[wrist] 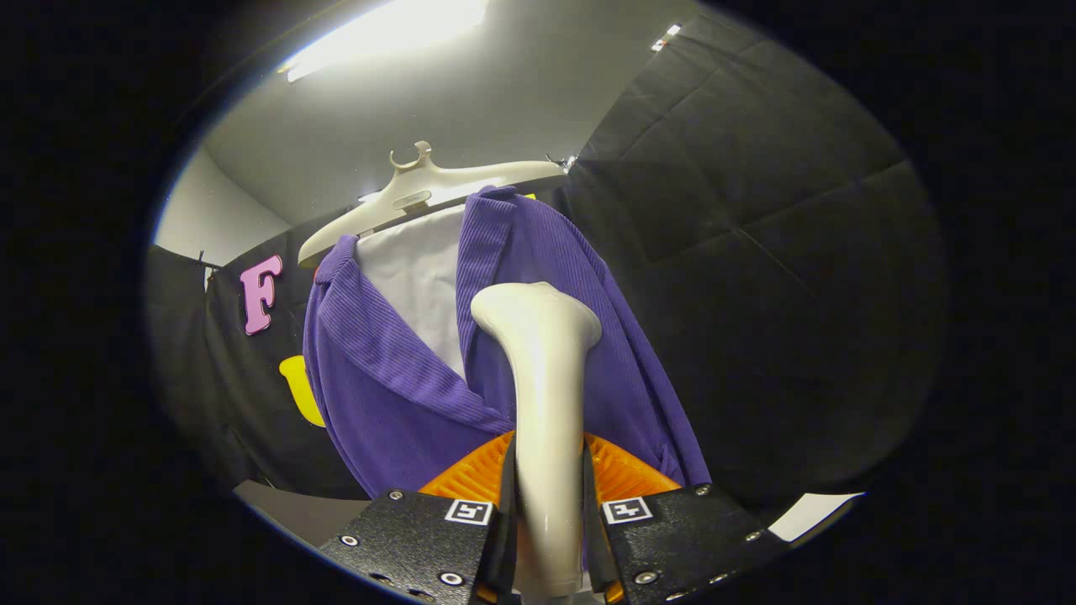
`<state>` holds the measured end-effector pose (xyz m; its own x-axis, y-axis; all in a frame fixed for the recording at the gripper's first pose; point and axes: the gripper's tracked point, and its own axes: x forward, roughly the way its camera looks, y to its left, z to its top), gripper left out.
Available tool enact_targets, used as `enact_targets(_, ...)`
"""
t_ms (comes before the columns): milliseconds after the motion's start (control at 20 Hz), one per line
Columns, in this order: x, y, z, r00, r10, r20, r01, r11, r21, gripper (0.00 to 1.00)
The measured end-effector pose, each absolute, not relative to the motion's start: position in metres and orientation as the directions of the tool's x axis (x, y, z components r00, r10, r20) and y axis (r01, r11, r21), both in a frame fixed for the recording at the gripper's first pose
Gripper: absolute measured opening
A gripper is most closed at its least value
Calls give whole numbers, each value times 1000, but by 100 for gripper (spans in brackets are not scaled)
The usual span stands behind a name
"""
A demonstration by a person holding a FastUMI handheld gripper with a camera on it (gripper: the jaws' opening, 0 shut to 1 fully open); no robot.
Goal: Iron the clothes twice with a garment steamer, once on the left side and once on the right side.
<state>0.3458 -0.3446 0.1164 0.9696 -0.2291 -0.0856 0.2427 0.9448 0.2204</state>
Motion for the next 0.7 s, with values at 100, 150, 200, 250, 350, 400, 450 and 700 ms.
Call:
enact_targets(100,335,-346,105,967,-234,-105,252,943,218,33)
enact_targets(150,330,-346,100,965,-235,-115,256,942,218,33)
enact_targets(200,325,-346,94,963,-238,-126,261,940,218,33)
enact_targets(250,321,-346,86,961,-242,-137,267,939,216,33)
enact_targets(350,313,-347,72,955,-251,-160,282,934,219,33)
enact_targets(400,308,-348,63,951,-255,-174,290,932,219,33)
enact_targets(450,303,-350,55,947,-259,-190,298,929,218,33)
enact_targets(700,288,-344,24,931,-266,-249,317,928,194,33)
